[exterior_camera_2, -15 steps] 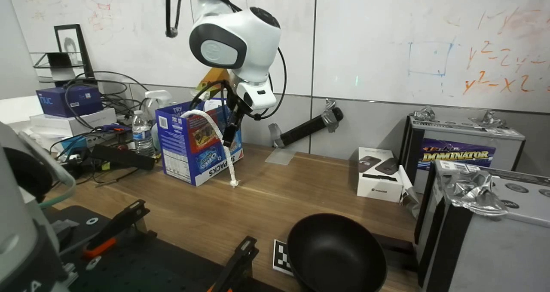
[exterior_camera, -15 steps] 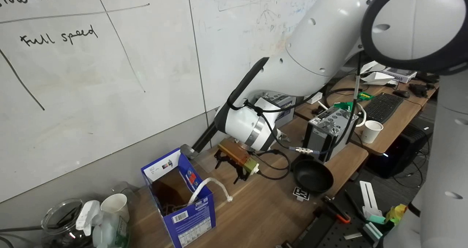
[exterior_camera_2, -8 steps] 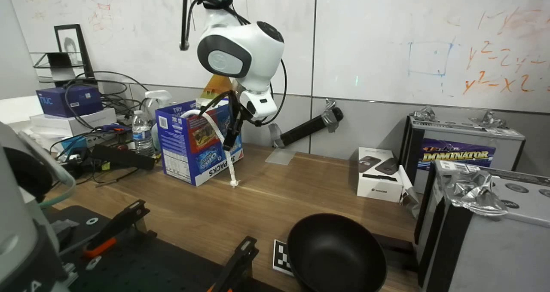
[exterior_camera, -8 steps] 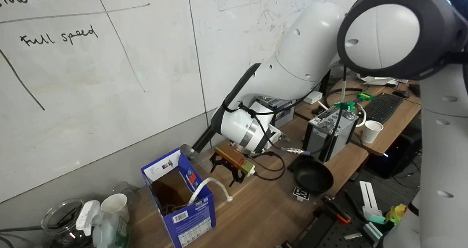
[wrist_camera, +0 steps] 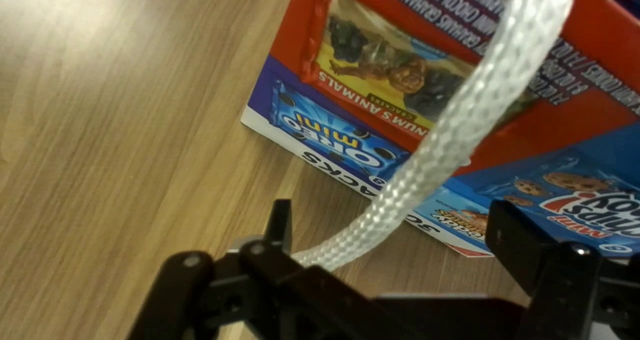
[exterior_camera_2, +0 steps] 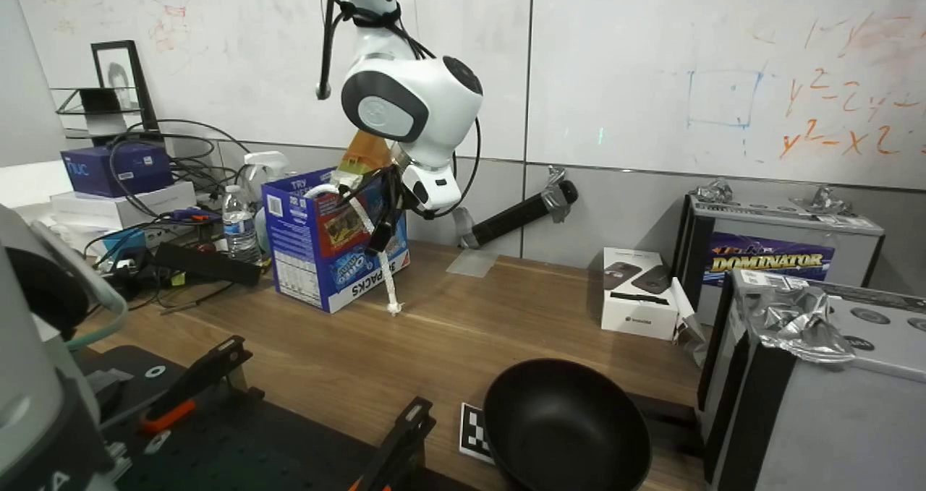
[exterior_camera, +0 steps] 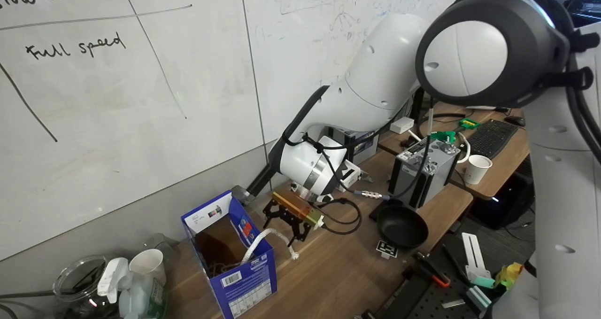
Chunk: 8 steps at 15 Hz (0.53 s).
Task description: Put the ropes into the box.
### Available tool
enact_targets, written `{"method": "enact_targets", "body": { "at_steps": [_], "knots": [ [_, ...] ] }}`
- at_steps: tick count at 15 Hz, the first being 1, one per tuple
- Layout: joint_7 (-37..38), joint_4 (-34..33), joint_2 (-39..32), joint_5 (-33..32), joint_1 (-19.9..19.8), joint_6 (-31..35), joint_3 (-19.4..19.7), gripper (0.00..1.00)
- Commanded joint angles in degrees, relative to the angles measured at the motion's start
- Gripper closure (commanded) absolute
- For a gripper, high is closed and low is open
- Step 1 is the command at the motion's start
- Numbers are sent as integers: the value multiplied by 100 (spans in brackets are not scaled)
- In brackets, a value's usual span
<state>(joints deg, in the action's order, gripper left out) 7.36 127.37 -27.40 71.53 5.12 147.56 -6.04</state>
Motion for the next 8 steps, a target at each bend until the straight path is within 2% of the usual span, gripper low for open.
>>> {"method": "enact_targets", "body": {
  "at_steps": [1, 8],
  "knots": [
    [-198, -236, -175, 156, -30, -237, -9, 0],
    [-207, -325, -288, 121, -15, -383, 22, 0]
  ]
}}
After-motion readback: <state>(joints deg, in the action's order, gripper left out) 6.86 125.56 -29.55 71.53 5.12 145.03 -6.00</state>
